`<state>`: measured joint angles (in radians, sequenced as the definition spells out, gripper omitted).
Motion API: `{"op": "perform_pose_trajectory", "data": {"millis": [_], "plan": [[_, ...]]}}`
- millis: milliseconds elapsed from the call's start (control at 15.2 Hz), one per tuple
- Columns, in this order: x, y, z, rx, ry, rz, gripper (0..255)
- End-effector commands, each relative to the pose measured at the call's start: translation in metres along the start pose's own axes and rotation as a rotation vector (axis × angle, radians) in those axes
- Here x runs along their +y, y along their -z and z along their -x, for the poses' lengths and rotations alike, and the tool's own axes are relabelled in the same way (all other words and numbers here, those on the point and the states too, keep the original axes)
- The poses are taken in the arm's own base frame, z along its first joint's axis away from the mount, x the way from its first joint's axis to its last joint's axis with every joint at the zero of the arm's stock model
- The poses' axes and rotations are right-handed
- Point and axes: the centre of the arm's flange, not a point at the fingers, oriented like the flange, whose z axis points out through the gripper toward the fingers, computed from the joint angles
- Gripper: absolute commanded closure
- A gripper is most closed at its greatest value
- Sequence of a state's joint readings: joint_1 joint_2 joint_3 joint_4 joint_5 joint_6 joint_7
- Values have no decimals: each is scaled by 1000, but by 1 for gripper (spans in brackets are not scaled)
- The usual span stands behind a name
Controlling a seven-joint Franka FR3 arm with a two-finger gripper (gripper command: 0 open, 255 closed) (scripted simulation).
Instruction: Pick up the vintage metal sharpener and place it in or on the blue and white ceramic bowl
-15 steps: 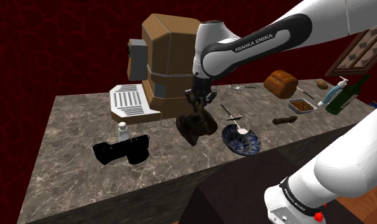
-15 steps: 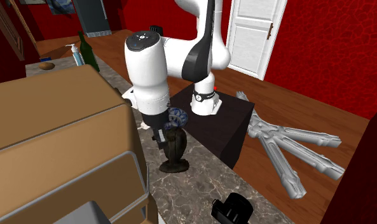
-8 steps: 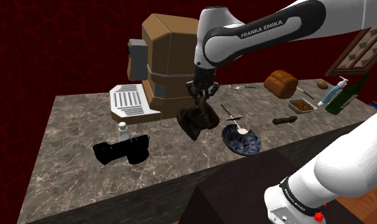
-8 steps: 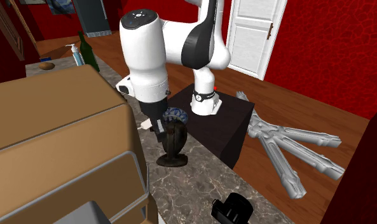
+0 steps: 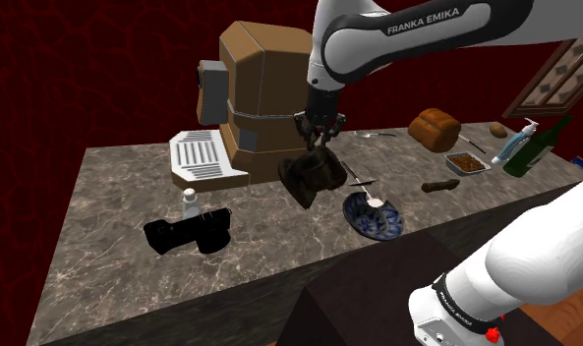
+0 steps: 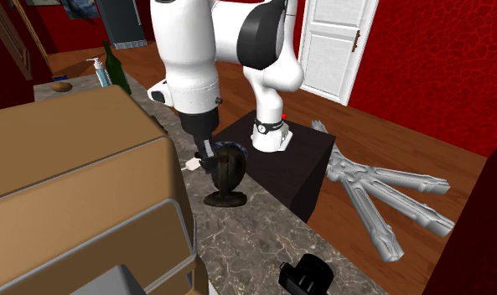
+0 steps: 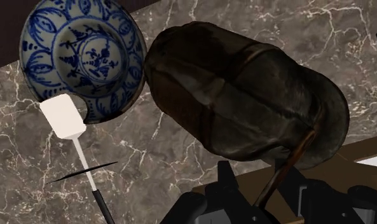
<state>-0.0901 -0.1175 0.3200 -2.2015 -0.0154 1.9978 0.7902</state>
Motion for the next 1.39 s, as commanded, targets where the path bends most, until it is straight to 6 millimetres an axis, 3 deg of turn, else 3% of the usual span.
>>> {"op": "perform_pose_trajectory", "data": {"millis": [0,924,1320], "plan": [[19,2,4,1,0,-1,255],[202,1,31,0,0,-1,255],[206,-26,31,1,0,-1,255]]}}
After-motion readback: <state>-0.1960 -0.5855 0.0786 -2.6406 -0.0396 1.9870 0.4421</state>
